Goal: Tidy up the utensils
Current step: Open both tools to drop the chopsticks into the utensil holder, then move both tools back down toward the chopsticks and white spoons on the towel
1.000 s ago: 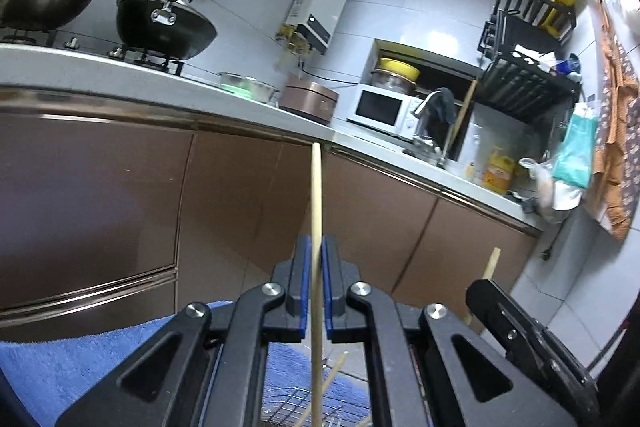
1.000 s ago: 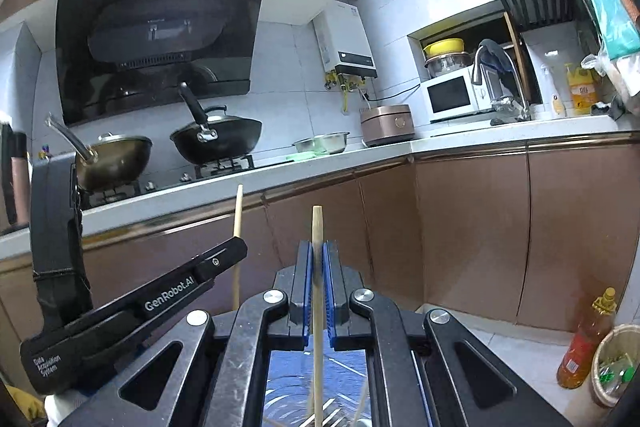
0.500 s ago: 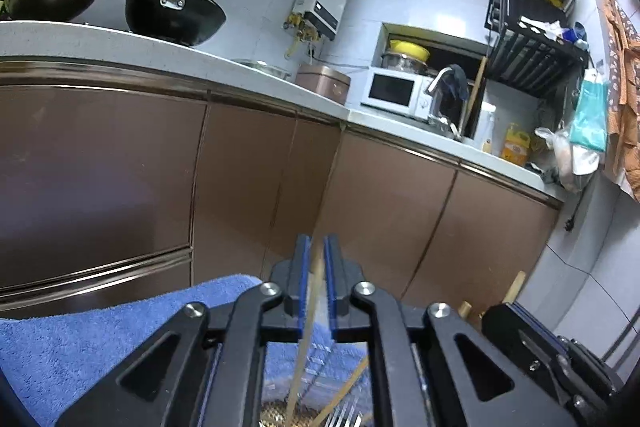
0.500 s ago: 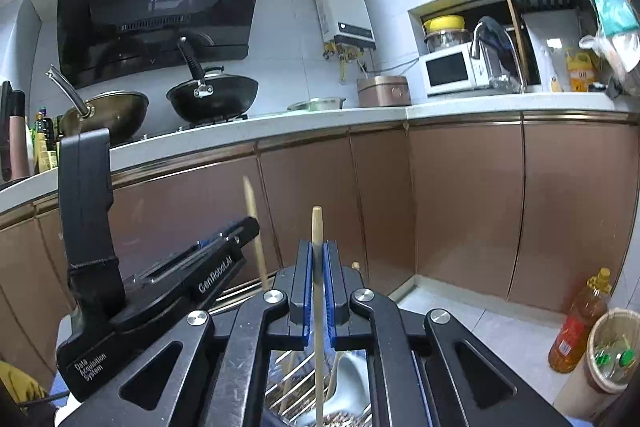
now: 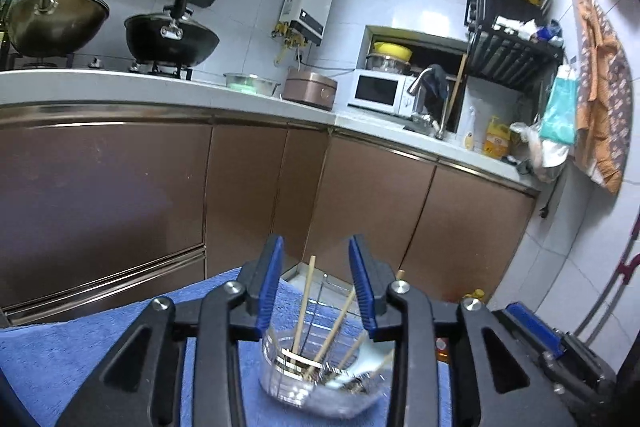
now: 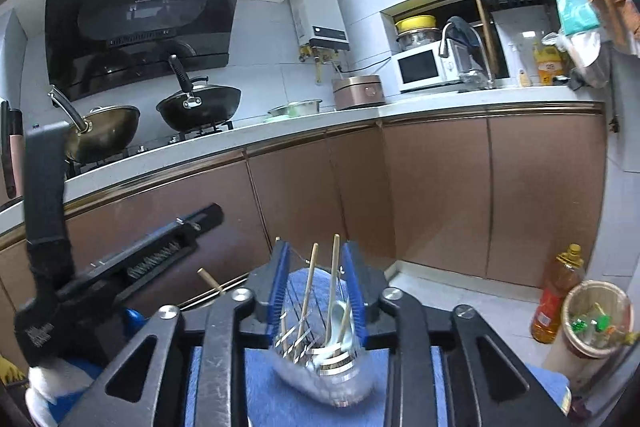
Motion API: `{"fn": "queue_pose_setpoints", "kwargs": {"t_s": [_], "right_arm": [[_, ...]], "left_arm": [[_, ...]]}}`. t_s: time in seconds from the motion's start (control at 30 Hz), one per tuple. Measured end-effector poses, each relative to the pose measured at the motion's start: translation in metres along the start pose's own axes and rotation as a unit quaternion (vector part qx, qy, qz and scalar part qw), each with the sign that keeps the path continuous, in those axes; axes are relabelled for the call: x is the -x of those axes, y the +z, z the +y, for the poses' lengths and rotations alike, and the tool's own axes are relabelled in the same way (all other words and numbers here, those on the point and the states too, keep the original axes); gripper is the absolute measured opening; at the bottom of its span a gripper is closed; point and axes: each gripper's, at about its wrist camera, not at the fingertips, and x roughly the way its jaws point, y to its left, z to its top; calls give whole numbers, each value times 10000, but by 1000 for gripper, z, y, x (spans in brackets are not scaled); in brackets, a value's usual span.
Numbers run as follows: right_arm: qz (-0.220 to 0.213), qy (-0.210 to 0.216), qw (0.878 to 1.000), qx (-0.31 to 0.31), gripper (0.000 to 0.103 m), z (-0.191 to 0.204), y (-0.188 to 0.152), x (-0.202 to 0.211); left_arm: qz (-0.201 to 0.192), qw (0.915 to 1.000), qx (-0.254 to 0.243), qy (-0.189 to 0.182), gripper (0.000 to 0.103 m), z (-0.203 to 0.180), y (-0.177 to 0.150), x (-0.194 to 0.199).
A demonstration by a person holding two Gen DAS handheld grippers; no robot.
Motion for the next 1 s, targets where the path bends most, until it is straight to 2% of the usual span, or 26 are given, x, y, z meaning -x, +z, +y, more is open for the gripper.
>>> {"fn": "queue_pose_setpoints", "kwargs": {"t_s": [0.1, 0.27, 0.47, 0.67, 1.0], "right_arm": [[96, -198, 9997, 64, 36, 10, -1, 23], [255, -415, 9986, 217, 36, 29, -6, 56], [335, -677, 9963, 418, 36, 48, -17, 96], [500, -815, 9944, 454, 36, 58, -33, 124], [763, -915, 9900, 762, 42, 86, -57, 154]], "left_arm": [[27, 10000, -10, -50, 34, 2, 3, 27], [282, 9994, -171, -64, 43, 6, 0, 77], [471, 9982, -362, -7, 44, 12, -6, 121], [651, 9965, -506, 115, 47, 22, -15, 150], [891, 9948, -368, 335, 49, 47, -35, 177]]}}
